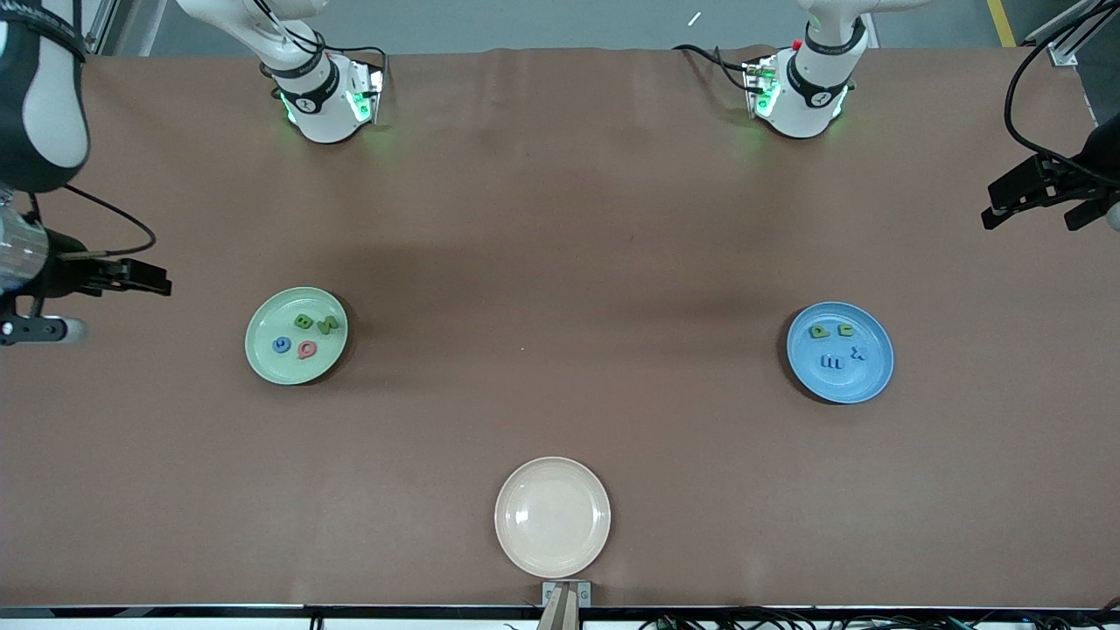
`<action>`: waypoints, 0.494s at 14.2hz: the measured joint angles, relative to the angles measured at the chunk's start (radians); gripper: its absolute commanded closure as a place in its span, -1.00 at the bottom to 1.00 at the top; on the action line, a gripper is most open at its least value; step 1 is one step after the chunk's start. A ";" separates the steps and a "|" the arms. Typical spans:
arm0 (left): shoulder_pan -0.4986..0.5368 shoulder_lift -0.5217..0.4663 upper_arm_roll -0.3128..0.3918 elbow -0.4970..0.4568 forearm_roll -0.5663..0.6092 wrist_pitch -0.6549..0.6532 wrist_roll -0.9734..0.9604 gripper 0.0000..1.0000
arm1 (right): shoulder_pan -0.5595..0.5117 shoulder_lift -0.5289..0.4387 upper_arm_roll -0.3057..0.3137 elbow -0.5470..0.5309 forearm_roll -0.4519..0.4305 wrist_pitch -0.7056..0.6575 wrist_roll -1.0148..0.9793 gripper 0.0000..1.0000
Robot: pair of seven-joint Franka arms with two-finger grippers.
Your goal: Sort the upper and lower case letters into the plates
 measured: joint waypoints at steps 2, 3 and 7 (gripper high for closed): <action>0.000 0.000 0.000 0.000 0.000 0.000 0.000 -1.00 | -0.012 0.000 0.000 0.038 -0.005 -0.054 -0.022 -1.00; 0.000 0.000 0.000 0.000 0.000 0.000 0.000 -1.00 | -0.024 0.000 -0.001 0.048 -0.005 -0.069 -0.027 -1.00; 0.000 0.000 0.000 0.000 0.000 0.000 0.000 -1.00 | -0.075 0.006 -0.002 0.057 -0.005 -0.074 -0.048 -1.00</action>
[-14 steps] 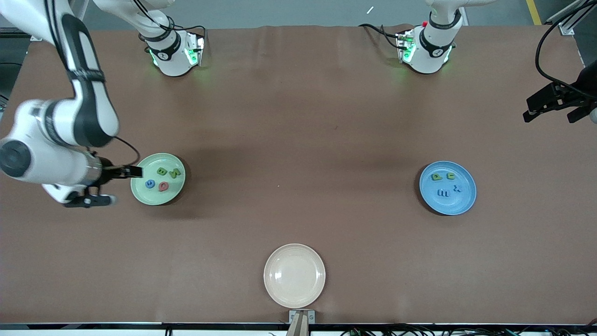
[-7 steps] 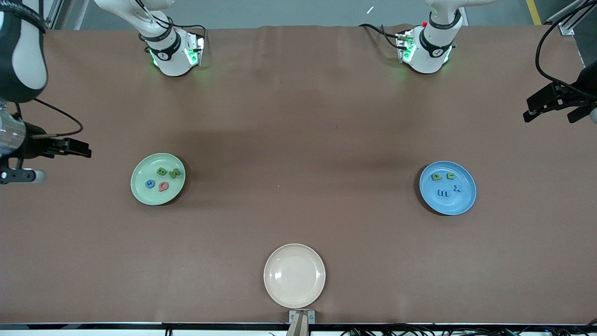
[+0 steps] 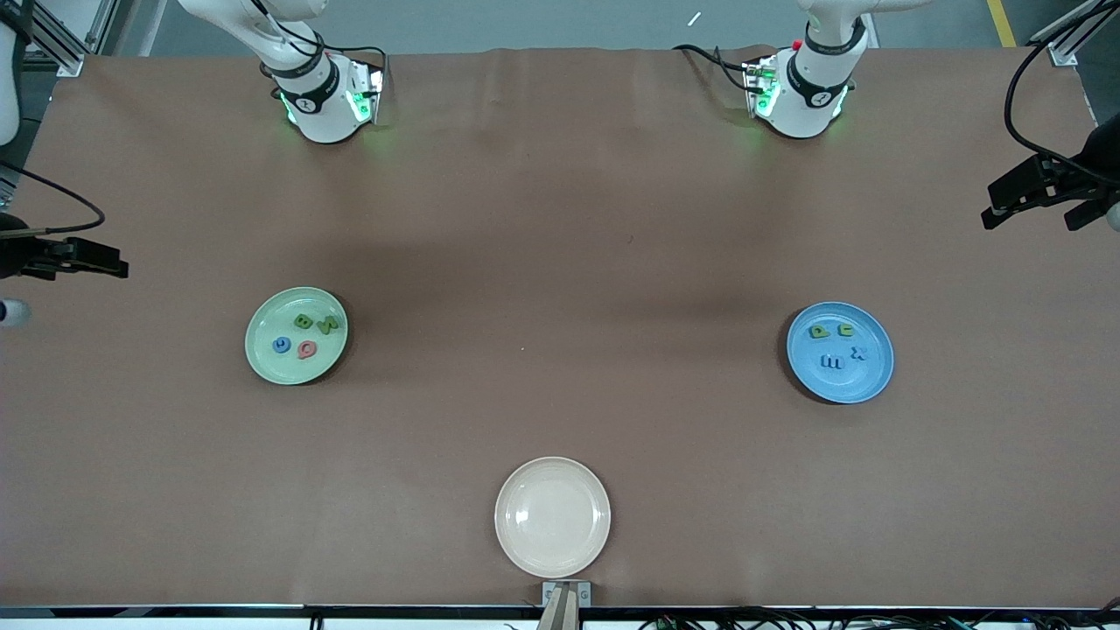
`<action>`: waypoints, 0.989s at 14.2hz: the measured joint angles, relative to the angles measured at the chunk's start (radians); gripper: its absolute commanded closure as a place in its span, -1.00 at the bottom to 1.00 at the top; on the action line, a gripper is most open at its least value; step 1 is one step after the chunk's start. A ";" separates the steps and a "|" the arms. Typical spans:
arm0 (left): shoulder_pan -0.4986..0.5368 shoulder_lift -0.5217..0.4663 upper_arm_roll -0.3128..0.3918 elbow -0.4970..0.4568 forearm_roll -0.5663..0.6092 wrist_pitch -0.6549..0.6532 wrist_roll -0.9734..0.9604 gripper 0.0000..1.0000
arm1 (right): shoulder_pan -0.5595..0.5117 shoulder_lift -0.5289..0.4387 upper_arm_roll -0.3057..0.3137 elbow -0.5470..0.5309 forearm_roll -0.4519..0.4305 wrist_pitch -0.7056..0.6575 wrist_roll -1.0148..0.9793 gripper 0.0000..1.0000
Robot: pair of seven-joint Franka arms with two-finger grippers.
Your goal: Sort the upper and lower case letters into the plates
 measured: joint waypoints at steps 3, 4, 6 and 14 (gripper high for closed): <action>0.000 0.000 0.000 0.000 0.000 0.000 0.000 -1.00 | -0.006 0.004 0.003 0.000 0.000 0.000 -0.005 -1.00; 0.000 0.000 0.000 0.000 0.000 0.000 0.000 -1.00 | -0.006 0.004 0.008 0.001 0.001 0.000 -0.005 -1.00; 0.000 0.000 0.000 0.000 0.000 0.000 0.000 -1.00 | -0.003 0.004 0.016 0.002 0.001 -0.001 -0.005 -1.00; 0.000 0.000 0.000 0.000 0.000 0.000 0.000 -1.00 | -0.001 0.004 0.022 0.006 0.001 -0.005 -0.005 -1.00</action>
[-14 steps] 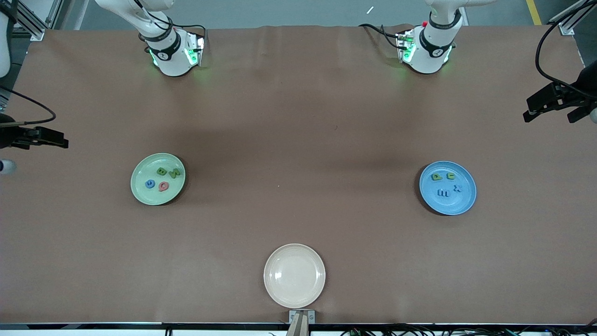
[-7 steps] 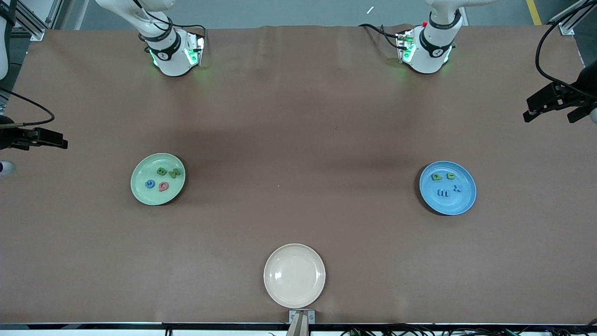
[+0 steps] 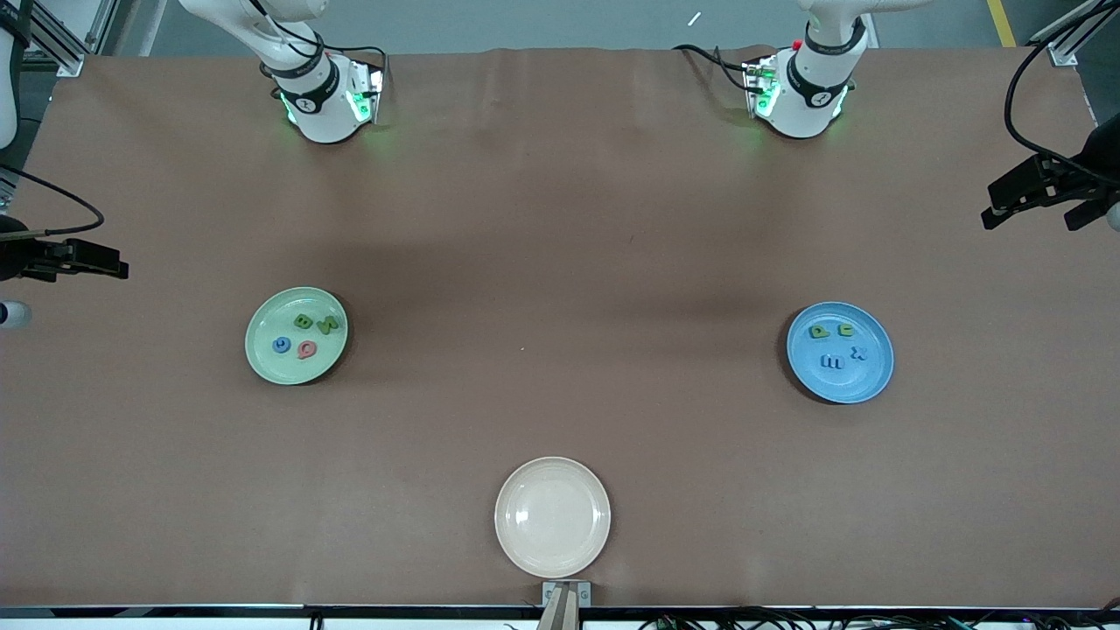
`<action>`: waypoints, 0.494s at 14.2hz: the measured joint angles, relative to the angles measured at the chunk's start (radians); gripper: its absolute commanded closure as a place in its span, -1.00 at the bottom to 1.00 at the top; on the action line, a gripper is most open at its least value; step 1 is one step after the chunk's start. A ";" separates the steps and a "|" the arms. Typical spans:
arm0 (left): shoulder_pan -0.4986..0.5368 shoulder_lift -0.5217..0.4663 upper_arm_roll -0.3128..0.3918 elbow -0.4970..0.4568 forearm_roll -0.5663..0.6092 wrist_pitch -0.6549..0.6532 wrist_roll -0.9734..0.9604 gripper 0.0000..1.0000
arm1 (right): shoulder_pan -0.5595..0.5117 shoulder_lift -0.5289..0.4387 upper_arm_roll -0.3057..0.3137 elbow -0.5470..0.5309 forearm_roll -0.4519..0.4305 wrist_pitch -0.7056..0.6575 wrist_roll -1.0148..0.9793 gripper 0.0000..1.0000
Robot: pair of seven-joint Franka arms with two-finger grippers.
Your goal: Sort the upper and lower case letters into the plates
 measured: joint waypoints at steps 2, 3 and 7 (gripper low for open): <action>0.000 0.000 0.000 0.000 0.000 0.000 0.000 -1.00 | 0.008 0.000 0.003 0.001 0.000 -0.001 0.000 -1.00; 0.000 0.000 0.000 0.000 0.000 0.000 0.000 -1.00 | 0.012 0.000 0.003 0.003 0.000 -0.001 0.000 -1.00; 0.000 0.000 0.000 0.000 0.000 0.000 0.000 -1.00 | 0.015 0.000 0.003 0.021 0.000 -0.001 0.000 -1.00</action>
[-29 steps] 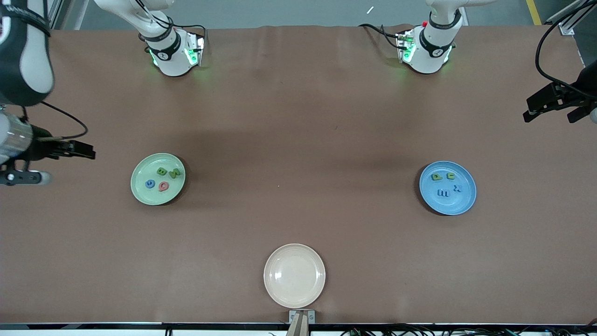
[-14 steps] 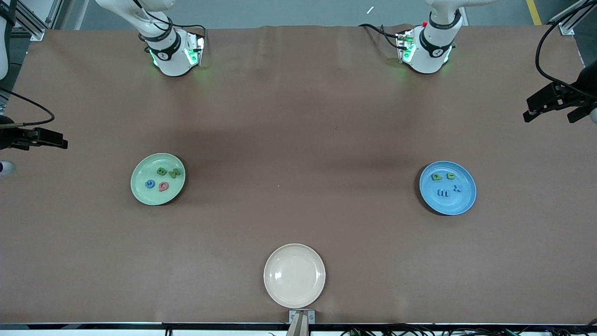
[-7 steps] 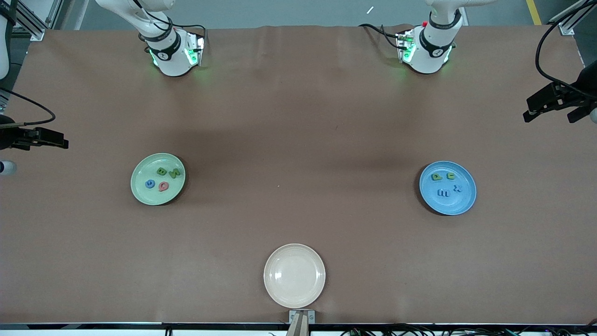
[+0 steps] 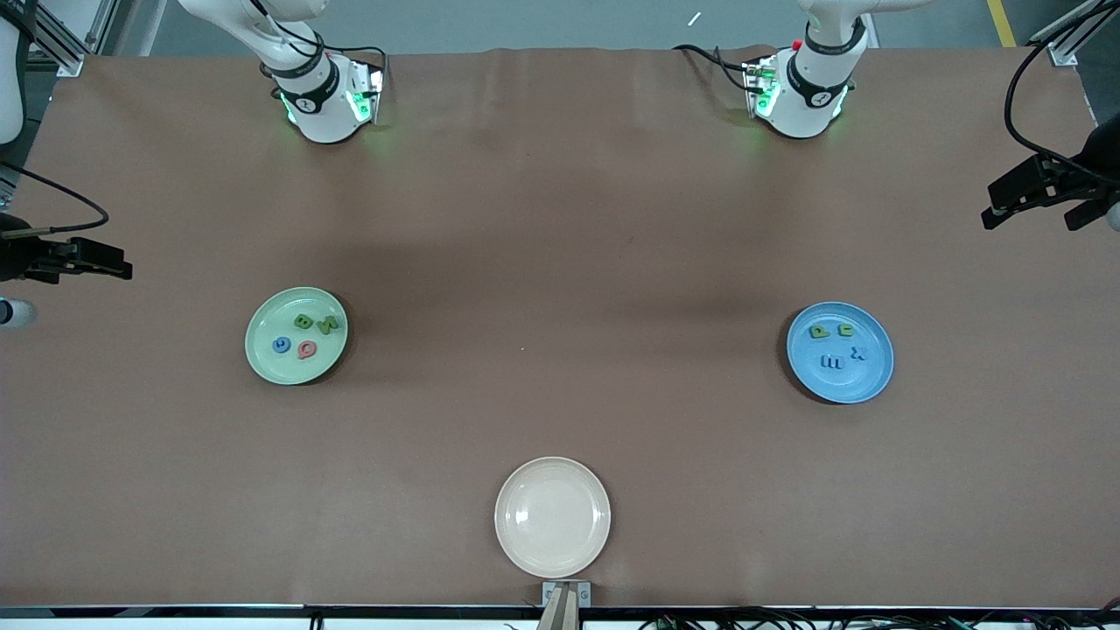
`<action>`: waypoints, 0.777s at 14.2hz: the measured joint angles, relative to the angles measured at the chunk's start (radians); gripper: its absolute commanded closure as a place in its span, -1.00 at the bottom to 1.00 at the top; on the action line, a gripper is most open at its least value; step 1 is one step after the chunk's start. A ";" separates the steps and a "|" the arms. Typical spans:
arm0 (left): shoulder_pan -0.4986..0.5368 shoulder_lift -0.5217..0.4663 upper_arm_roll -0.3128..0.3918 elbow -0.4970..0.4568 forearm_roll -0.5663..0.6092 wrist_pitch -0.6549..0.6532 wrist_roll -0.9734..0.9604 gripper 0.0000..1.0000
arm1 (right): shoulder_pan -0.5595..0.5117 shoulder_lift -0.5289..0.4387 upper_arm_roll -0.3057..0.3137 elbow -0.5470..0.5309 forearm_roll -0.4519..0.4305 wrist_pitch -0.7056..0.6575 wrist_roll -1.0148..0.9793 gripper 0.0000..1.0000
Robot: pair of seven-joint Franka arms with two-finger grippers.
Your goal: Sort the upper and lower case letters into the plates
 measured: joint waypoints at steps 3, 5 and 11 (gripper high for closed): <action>0.000 0.000 0.000 0.000 0.000 0.000 0.000 -1.00 | 0.000 0.002 -0.001 0.025 0.000 0.000 0.000 -1.00; 0.000 0.000 0.000 0.000 0.000 0.000 0.000 -1.00 | 0.000 0.004 -0.001 0.037 0.000 0.000 0.000 -1.00; 0.000 0.000 0.000 0.000 0.000 0.000 0.000 -1.00 | 0.001 0.006 0.000 0.063 0.000 0.001 0.000 -1.00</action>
